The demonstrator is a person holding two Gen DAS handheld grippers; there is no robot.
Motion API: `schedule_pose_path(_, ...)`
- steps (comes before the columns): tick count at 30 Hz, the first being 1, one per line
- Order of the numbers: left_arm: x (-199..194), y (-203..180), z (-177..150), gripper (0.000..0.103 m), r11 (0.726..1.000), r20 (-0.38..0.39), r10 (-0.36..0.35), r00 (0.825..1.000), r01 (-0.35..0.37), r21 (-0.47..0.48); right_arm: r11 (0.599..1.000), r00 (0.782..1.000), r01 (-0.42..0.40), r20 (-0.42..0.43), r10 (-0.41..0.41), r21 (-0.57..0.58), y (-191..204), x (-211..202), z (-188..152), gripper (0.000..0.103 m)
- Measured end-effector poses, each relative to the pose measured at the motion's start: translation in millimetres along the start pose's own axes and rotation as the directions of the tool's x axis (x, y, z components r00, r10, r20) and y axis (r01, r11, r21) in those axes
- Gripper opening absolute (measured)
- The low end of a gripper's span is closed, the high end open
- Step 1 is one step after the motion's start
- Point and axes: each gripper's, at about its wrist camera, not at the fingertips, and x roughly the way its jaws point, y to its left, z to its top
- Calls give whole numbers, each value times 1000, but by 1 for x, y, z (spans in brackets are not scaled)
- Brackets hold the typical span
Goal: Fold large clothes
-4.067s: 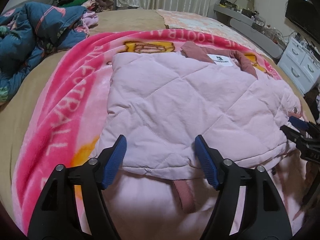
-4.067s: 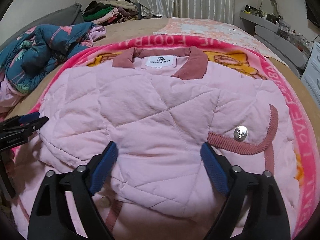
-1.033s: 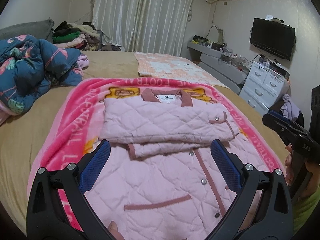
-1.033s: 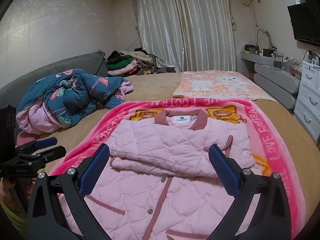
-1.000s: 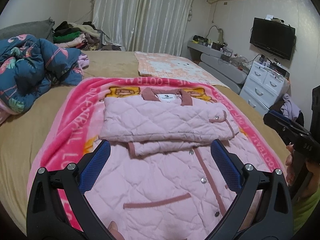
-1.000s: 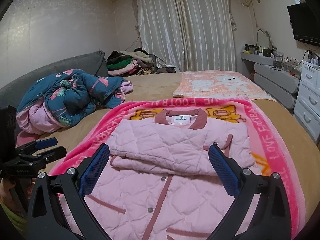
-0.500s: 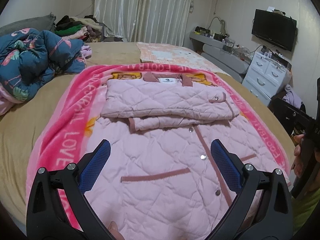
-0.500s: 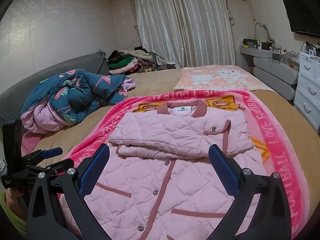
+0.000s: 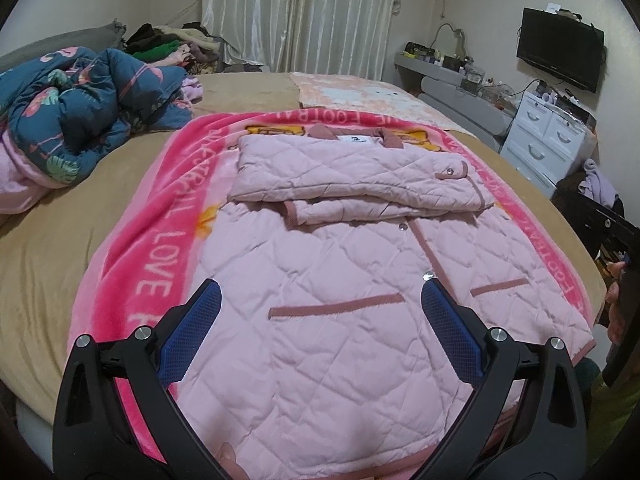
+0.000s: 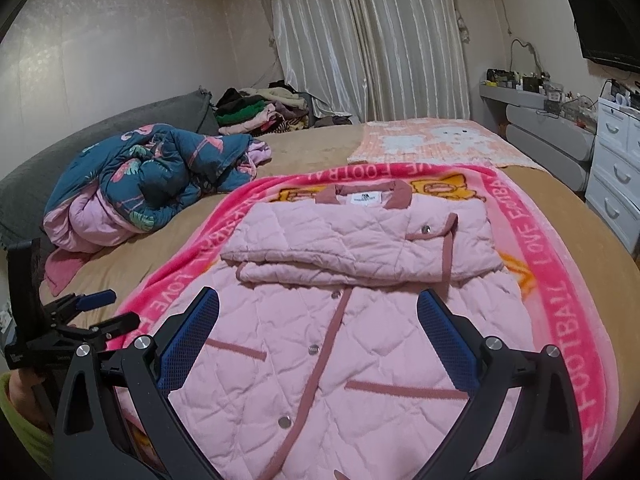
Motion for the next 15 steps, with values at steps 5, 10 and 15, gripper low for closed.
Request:
schedule_pose_path(5, -2, 6, -10, 94, 1000, -14, 15, 1000, -15, -7, 999, 999, 27, -25, -27, 19, -10, -7, -15, 99)
schedule_pose_path(10, -4, 11, -19, 94, 999, -31, 31, 999, -31, -13, 997, 998, 55, -42, -53, 44, -22, -14, -28, 99)
schedule_pose_path(15, -6, 17, -28, 94, 999, -50, 51, 997, -51, -18, 994, 995, 83, -63, -79, 69, -37, -21, -39, 99)
